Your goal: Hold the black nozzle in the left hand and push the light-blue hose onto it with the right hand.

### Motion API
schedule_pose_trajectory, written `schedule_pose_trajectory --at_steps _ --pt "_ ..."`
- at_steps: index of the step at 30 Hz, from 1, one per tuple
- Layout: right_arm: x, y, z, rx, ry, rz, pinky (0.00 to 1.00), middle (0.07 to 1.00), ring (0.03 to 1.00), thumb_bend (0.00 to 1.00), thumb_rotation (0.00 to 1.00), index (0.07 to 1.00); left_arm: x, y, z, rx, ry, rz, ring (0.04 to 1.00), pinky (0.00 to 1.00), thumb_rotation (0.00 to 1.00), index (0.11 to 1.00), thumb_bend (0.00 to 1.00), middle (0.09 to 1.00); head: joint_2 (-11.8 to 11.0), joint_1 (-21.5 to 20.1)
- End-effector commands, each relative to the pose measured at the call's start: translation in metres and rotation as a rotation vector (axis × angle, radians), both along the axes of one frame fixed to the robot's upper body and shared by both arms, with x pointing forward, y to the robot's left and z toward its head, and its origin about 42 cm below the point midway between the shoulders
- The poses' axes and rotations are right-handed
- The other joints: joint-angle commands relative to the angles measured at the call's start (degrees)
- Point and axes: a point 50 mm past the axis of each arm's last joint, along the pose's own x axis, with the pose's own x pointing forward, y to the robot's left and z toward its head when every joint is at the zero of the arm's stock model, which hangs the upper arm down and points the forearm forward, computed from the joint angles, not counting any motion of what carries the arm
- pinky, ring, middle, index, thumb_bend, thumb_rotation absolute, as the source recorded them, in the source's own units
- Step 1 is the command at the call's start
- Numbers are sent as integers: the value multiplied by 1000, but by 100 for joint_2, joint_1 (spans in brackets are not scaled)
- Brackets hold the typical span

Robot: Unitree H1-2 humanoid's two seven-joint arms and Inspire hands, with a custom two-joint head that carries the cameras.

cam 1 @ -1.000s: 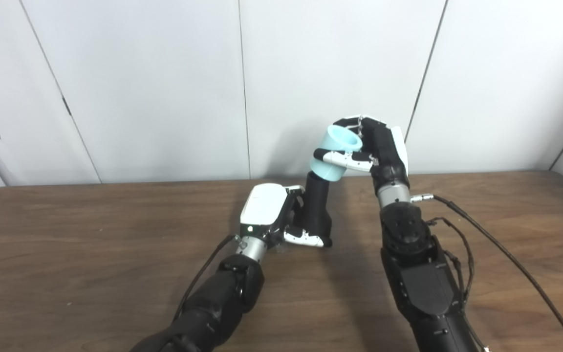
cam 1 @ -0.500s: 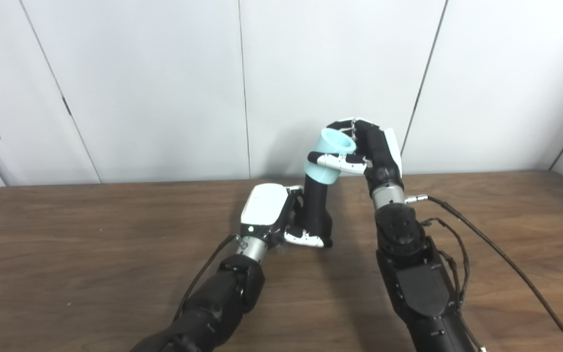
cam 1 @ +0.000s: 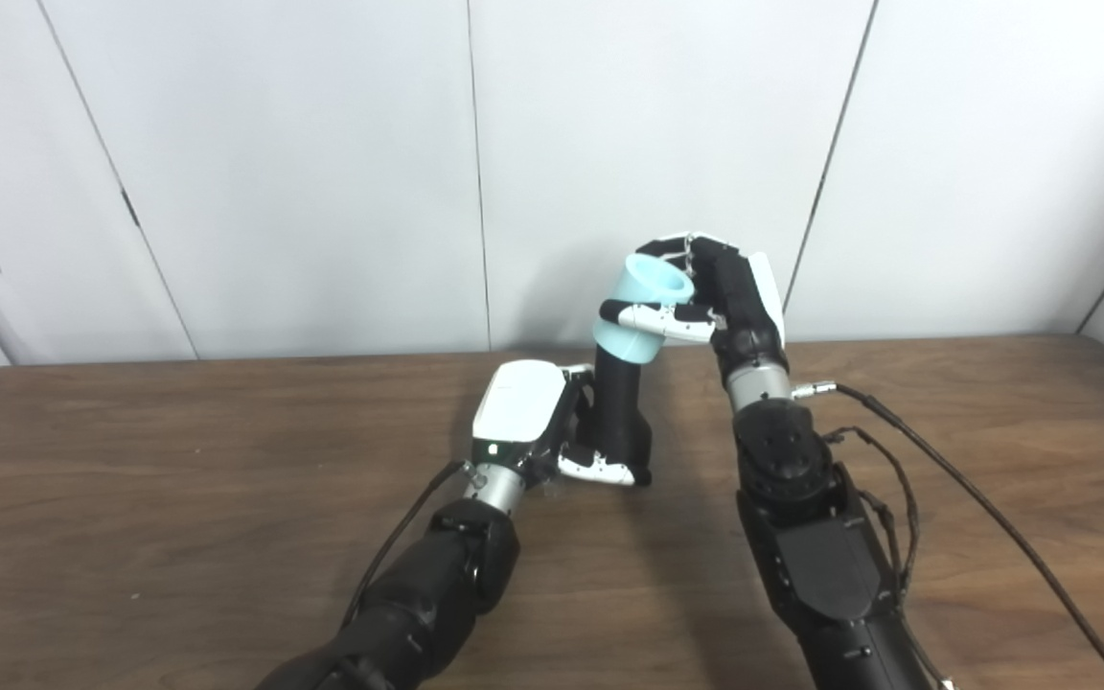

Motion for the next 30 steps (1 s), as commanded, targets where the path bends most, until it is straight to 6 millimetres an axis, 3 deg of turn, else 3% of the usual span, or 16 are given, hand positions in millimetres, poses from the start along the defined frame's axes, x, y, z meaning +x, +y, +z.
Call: schedule_pose_trajectory --at_steps 1,7,20,30 --pt "9 9 66 -108 -157 49 312 484 407 517 0 508 -96 63 -132 159 356 131 511 567 0 516 522 446 11 -15" --pt "6 7 77 -231 -149 76 303 468 415 519 0 504 -95 65 -132 172 348 128 500 568 0 520 521 430 12 -43" --pt "-2 14 81 -349 -123 124 319 475 427 520 0 492 -95 66 -133 175 355 128 507 571 0 514 522 440 26 -88" --pt "-4 11 63 -303 -163 93 320 477 422 520 0 494 -95 65 -133 188 356 127 506 559 0 516 522 436 43 -65"
